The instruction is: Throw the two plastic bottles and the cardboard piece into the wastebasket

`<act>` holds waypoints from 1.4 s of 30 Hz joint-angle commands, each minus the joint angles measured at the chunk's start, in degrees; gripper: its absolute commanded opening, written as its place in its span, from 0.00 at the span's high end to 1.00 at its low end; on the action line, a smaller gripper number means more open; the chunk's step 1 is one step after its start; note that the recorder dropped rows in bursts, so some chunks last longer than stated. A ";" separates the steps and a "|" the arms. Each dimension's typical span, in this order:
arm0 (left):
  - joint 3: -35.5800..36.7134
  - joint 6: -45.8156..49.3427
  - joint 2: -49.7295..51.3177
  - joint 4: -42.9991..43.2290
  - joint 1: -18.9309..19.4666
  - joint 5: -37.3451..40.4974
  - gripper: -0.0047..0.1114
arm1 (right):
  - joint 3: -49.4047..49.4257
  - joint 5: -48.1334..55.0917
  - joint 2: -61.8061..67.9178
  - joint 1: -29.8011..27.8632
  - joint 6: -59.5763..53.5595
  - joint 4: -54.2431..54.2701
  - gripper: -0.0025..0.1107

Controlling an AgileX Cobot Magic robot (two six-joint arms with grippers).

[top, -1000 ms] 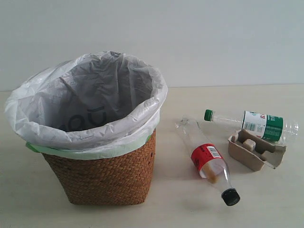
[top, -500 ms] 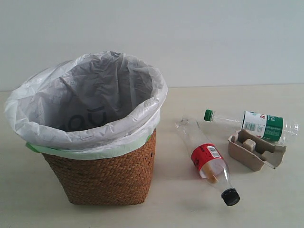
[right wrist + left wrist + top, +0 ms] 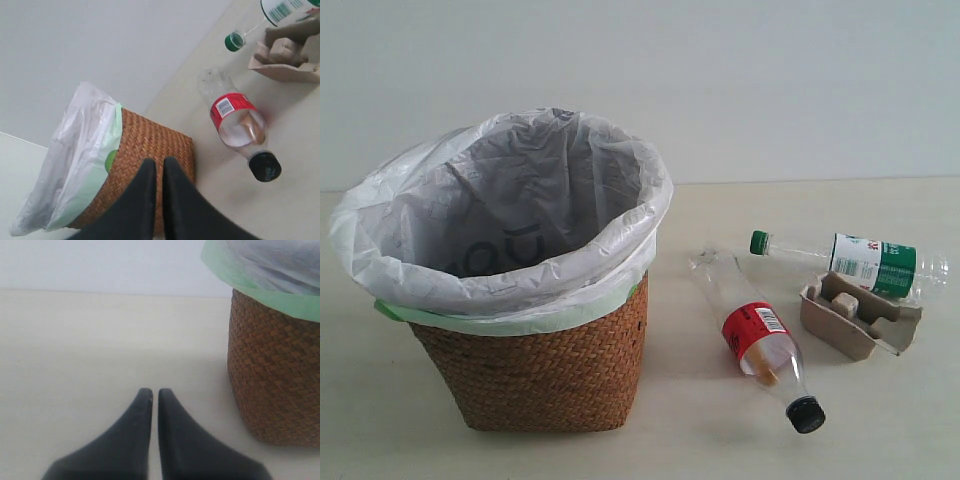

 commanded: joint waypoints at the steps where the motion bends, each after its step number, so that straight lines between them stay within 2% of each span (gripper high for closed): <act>1: 0.20 0.26 -0.22 0.17 0.16 0.04 0.93 | -0.01 -4.10 -0.26 0.08 -0.24 0.09 0.97; 7: 0.20 0.26 -0.22 0.17 0.16 0.04 0.93 | -0.01 -7.29 -0.26 0.08 -1.24 0.09 0.97; 10: 0.20 0.26 -0.22 0.17 0.16 0.04 0.93 | -0.01 -12.91 -0.26 0.08 -4.71 -0.04 0.97; 14: 0.20 0.26 -0.22 0.17 0.16 0.04 0.93 | -5.89 -13.63 6.57 0.08 -11.59 -0.15 0.97; 19: 0.20 0.26 -0.22 0.17 0.16 0.04 0.93 | -18.75 -10.72 25.84 0.08 -23.33 -0.15 0.97; 22: 0.20 0.26 -0.22 0.17 0.16 0.04 0.93 | -35.02 1.93 50.38 0.08 -35.38 -0.15 0.97; 26: 0.20 0.26 -0.22 0.17 0.16 0.04 0.93 | -54.05 16.55 73.80 0.08 -41.82 -0.15 0.96; 27: 0.20 0.26 -0.22 0.17 0.16 0.04 0.93 | -56.51 18.21 76.97 0.08 -43.53 -0.15 0.95; 28: 0.20 0.26 -0.22 0.17 0.16 0.04 0.93 | -60.20 20.22 82.40 0.08 -44.98 -0.15 0.86; 30: 0.20 0.26 -0.22 0.17 0.16 0.04 0.93 | -64.23 20.50 88.08 0.08 -45.26 -0.15 0.63; 31: 0.20 0.26 -0.22 0.17 0.16 0.04 0.93 | -66.24 21.38 90.60 0.08 -46.77 -0.15 0.44; 32: 0.20 0.26 -0.22 0.17 0.16 0.04 0.93 | -67.54 22.55 92.38 0.08 -49.08 -0.15 0.35; 33: 0.20 0.26 -0.22 0.17 0.16 0.04 0.93 | -68.98 24.18 94.47 0.08 -51.68 -0.15 0.34; 36: 0.20 0.26 -0.22 0.17 0.16 0.04 0.93 | -70.77 26.14 98.71 0.08 -52.68 -2.31 0.41; 42: 0.20 0.26 -0.22 0.17 0.16 0.04 0.93 | -70.77 26.09 103.45 0.08 -53.55 -5.31 0.41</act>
